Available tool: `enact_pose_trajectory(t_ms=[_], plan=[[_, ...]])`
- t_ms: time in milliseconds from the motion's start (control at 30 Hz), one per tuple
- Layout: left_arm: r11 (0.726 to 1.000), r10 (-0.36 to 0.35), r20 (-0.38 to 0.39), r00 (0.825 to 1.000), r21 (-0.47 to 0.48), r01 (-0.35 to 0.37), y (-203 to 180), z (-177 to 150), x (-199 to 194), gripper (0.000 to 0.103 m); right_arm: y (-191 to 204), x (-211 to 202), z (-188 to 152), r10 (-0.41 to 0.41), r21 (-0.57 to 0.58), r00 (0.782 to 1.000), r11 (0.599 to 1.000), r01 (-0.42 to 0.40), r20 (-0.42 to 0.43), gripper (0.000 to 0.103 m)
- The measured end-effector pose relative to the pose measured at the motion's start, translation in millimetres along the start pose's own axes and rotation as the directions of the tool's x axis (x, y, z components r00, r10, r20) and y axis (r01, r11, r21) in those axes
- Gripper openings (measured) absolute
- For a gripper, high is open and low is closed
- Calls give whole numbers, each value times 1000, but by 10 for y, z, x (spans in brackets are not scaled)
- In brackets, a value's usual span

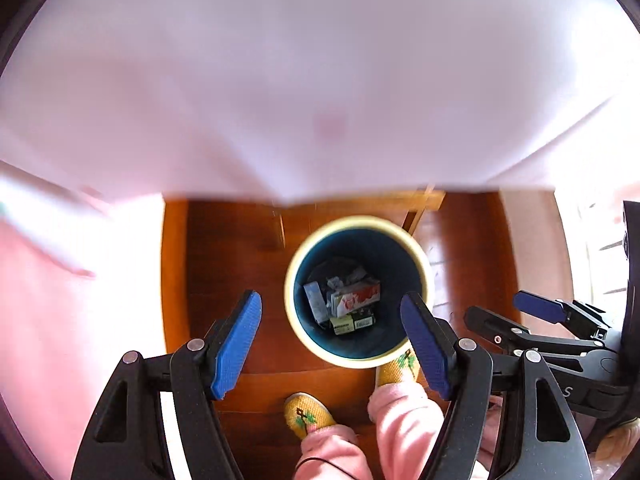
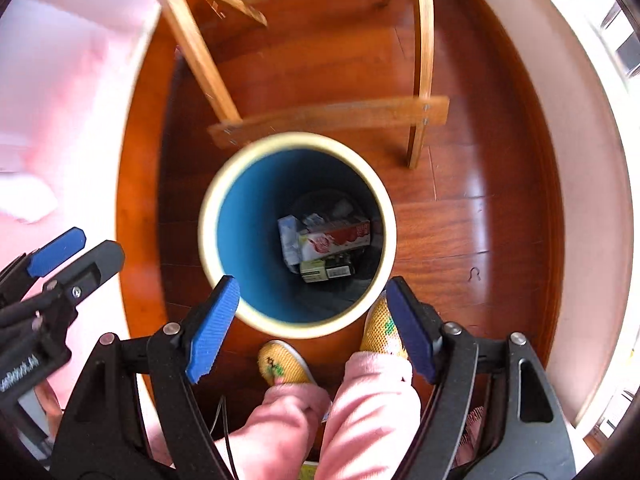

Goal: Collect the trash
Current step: 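Raise both tools back toward the table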

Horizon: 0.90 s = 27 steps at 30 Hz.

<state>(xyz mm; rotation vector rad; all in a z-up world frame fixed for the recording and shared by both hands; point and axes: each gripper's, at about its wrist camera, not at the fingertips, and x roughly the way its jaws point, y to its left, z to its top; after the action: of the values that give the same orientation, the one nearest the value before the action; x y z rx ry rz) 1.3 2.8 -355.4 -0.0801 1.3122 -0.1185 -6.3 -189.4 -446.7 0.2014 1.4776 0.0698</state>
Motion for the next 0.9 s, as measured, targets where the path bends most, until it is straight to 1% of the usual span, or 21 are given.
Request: enact_pose_trajectory(t_ms=[100, 200, 367, 467, 533, 633, 700, 800, 900], plan=[[999, 4, 71, 997, 33, -6, -50, 99, -635, 74, 153, -637, -35, 16, -15, 999, 1000, -15, 47, 73], [999, -10, 141, 990, 49, 3, -76, 200, -1235, 74, 317, -1246, -67, 33, -36, 996, 999, -30, 83, 74], [997, -46, 212, 976, 70, 31, -96, 455, -1990, 73, 563, -2174, -99, 62, -86, 984, 995, -48, 169, 74], [994, -68, 272, 960, 98, 43, -139, 640, -2392, 73, 696, -2667, -98, 62, -87, 970, 995, -42, 234, 73], [993, -68, 310, 948, 114, 34, -202, 778, -2664, 73, 769, -2989, -72, 74, -82, 959, 995, -53, 274, 73], [991, -93, 339, 936, 127, 52, -213, 1035, -3060, 73, 874, -3406, -11, 61, -89, 935, 995, -32, 349, 74], [990, -92, 361, 928, 132, 47, -263, 1179, -3272, 73, 915, -3663, 48, 55, -85, 920, 996, -24, 389, 73], [987, -120, 369, 922, 146, 70, -343, 1411, -3431, 73, 896, -4002, 153, 47, -60, 895, 998, -23, 444, 73], [988, -107, 365, 925, 145, 57, -440, 1646, -3413, 73, 809, -4291, 276, 26, -33, 866, 999, -11, 499, 73]])
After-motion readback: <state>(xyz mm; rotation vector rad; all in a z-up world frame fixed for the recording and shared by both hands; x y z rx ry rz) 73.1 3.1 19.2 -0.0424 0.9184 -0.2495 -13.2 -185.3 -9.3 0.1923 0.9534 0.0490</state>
